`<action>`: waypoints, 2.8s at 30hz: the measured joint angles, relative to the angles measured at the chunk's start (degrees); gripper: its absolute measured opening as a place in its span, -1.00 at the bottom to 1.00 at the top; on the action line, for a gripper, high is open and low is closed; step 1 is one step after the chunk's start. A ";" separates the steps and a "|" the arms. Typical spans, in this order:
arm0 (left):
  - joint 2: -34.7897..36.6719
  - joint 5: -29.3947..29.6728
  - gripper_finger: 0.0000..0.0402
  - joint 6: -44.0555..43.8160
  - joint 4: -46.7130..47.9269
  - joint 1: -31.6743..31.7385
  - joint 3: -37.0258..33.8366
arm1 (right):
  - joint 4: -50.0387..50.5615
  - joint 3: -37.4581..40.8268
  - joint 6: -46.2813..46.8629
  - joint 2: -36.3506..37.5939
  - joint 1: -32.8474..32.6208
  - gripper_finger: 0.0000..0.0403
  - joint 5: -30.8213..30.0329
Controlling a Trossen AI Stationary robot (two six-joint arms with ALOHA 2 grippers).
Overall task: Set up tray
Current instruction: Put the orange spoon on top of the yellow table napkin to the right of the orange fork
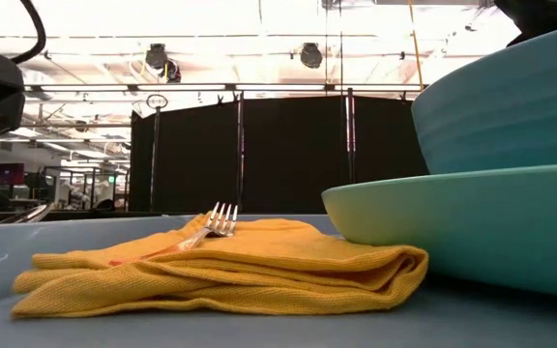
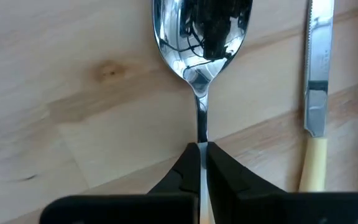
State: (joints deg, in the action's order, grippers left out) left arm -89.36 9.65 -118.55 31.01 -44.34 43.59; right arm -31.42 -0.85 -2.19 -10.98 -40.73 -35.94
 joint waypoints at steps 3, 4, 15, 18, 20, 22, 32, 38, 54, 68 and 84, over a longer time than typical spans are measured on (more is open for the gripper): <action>0.00 -0.10 -0.96 -0.11 -1.31 1.31 0.00 | 0.01 0.01 0.00 -0.01 0.00 -0.79 0.00; 0.00 -0.15 -0.96 -0.24 -1.51 1.80 0.05 | 0.00 0.01 0.01 0.00 0.02 -0.79 0.00; 0.07 0.22 -0.96 0.35 -0.91 6.47 3.97 | 0.00 0.01 0.00 -0.02 0.01 -0.79 -0.01; 0.07 1.39 -0.96 0.40 -0.89 7.91 4.83 | 0.00 0.00 0.00 -0.02 0.00 -0.79 0.00; 0.07 1.51 -0.96 2.02 -0.86 9.19 5.43 | 0.00 -0.01 -0.01 -0.02 0.00 -0.79 0.00; 0.07 1.31 -0.96 5.08 -0.86 10.71 6.17 | 0.00 -0.01 -0.01 -0.01 0.00 -0.79 0.00; 0.09 0.01 -0.95 9.51 -1.15 16.21 8.56 | 0.00 -0.01 -0.01 -0.02 0.00 -0.79 0.00; 0.11 -0.86 -0.96 10.81 -1.24 18.80 9.66 | 0.01 -0.01 0.01 0.00 0.00 -0.79 0.00; 0.13 -2.14 -0.95 12.19 -9.06 23.17 9.66 | 0.00 -0.01 0.01 0.00 0.00 -0.79 0.00; -8.56 -8.72 -0.95 15.87 -10.19 26.16 16.66 | 0.28 -0.01 0.00 -0.02 0.02 -0.79 0.00; -20.65 -8.30 -0.96 11.01 2.75 27.12 34.27 | -0.02 0.00 0.01 -0.13 0.02 -0.79 -0.01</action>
State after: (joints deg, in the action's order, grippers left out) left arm -110.01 1.35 -107.53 33.76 -17.21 77.86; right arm -31.44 -0.85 -2.17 -11.11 -40.71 -35.96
